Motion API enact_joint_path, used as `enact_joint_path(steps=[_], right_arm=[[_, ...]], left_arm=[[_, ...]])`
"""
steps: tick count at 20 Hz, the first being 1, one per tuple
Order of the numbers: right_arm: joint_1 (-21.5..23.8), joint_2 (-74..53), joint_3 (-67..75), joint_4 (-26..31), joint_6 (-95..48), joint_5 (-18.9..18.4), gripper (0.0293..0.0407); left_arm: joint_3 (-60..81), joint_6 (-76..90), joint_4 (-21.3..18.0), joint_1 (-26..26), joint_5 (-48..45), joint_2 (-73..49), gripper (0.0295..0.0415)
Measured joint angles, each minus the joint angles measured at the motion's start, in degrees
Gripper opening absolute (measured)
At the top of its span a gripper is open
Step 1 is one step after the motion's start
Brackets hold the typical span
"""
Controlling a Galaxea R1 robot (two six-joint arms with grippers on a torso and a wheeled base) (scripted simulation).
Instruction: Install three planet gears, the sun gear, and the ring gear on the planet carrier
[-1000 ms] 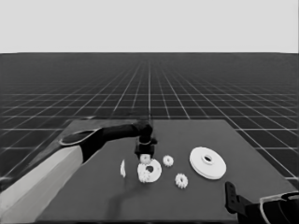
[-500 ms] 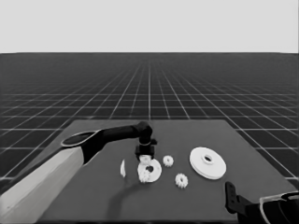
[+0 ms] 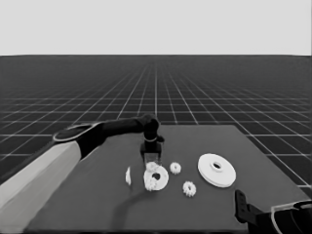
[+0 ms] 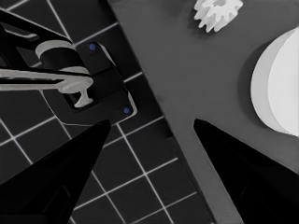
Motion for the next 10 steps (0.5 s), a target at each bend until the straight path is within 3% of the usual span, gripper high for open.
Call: enact_joint_path(steps=[6,7,8,10], right_arm=[[0.0,0.0,0.0,0.0,0.0,0.0,0.0385],[0.0,0.0,0.0,0.0,0.0,0.0,0.0385],[0.0,0.0,0.0,0.0,0.0,0.0,0.0385],[0.0,0.0,0.0,0.0,0.0,0.0,0.0385]], left_arm=[[0.25,-0.13,-0.95,-0.92,0.35,-0.06,0.0385],[26.72,27.42,2.94,-5.38,-18.88,-15.26,0.0408],[50.33,51.98,5.28,-11.13,-30.68,-37.43,0.0414],[72.42,75.4,7.49,-16.55,-41.59,-63.01,0.0392]])
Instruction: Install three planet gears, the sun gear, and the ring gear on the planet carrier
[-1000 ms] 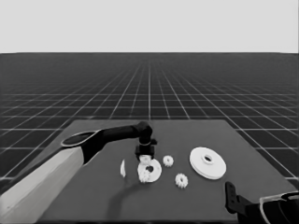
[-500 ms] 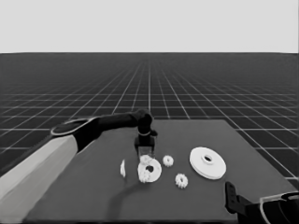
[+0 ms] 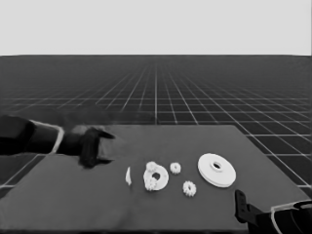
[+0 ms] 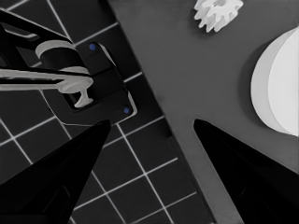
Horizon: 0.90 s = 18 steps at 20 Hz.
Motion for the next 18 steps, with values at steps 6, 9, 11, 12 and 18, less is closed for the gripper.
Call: enact_joint_path(steps=[6,9,11,12,18], right_arm=[[0.0,0.0,0.0,0.0,0.0,0.0,0.0385],[22.17,48.33,-44.88,25.86,49.06,-22.19,0.0389],[21.88,56.2,-62.42,29.05,49.4,-19.69,0.0386],[21.79,58.19,-67.0,29.86,48.97,-19.19,0.0385],[14.6,62.76,-78.65,24.85,45.47,-15.11,0.0385]], left_arm=[[11.4,11.88,1.11,-2.62,-5.58,-11.93,0.0385],[11.78,12.29,1.15,-2.72,-5.77,-12.31,0.0385],[11.84,12.36,1.16,-2.73,-5.8,-12.37,0.0385],[11.85,12.38,1.16,-2.74,-5.81,-12.38,0.0385],[11.87,12.4,1.16,-2.74,-5.82,-12.4,0.0385]])
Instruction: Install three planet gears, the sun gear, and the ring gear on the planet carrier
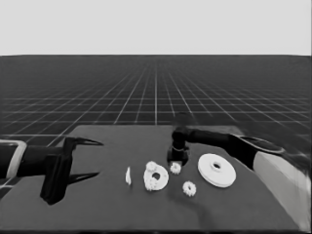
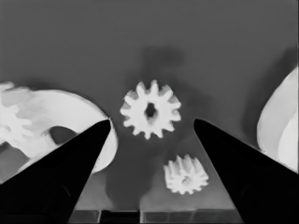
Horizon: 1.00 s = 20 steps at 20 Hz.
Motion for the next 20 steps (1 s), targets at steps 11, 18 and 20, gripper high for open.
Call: enact_joint_path(steps=[11,18,20], right_arm=[[-3.5,1.74,-4.75,-2.58,-2.25,2.52,0.0312],[-3.49,1.74,-4.76,-2.59,-2.26,2.52,0.0312],[2.92,-0.96,2.7,2.65,1.52,-1.83,0.0312]], left_arm=[[0.0,0.0,0.0,0.0,0.0,0.0,0.0385],[0.0,0.0,0.0,0.0,0.0,0.0,0.0385],[0.0,0.0,0.0,0.0,0.0,0.0,0.0385]])
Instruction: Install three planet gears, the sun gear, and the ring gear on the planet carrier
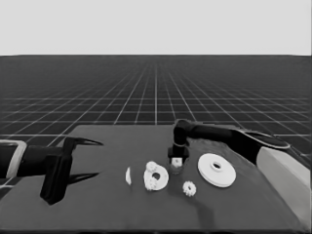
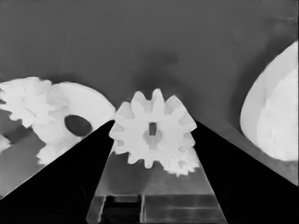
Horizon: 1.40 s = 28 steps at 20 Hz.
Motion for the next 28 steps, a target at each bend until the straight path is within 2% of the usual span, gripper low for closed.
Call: enact_joint_path(steps=[2,4,8,12,18,20,21,28], right_arm=[[2.78,-0.35,1.15,2.3,0.6,-1.1,0.0312],[3.65,-0.41,1.35,3.13,0.7,-1.44,0.0312],[4.01,-0.41,1.38,3.52,0.7,-1.59,0.0312],[3.29,3.73,8.0,2.26,11.27,-3.02,0.0312],[3.24,4.41,8.45,2.14,12.52,-3.24,0.0312],[-2.64,5.28,5.31,-3.5,10.6,-1.47,0.0312],[-3.97,5.57,4.27,-4.65,10.0,-0.94,0.0312],[-5.58,6.03,2.67,-6.19,9.12,-0.1,0.0312]], left_arm=[[0.0,0.0,0.0,0.0,0.0,0.0,0.0385],[0.0,0.0,0.0,0.0,0.0,0.0,0.0385],[0.0,0.0,0.0,0.0,0.0,0.0,0.0385],[0.0,0.0,0.0,0.0,0.0,0.0,0.0385],[0.0,0.0,0.0,0.0,0.0,0.0,0.0385],[0.0,0.0,0.0,0.0,0.0,0.0,0.0385],[0.0,0.0,0.0,0.0,0.0,0.0,0.0385],[0.0,0.0,0.0,0.0,0.0,0.0,0.0385]])
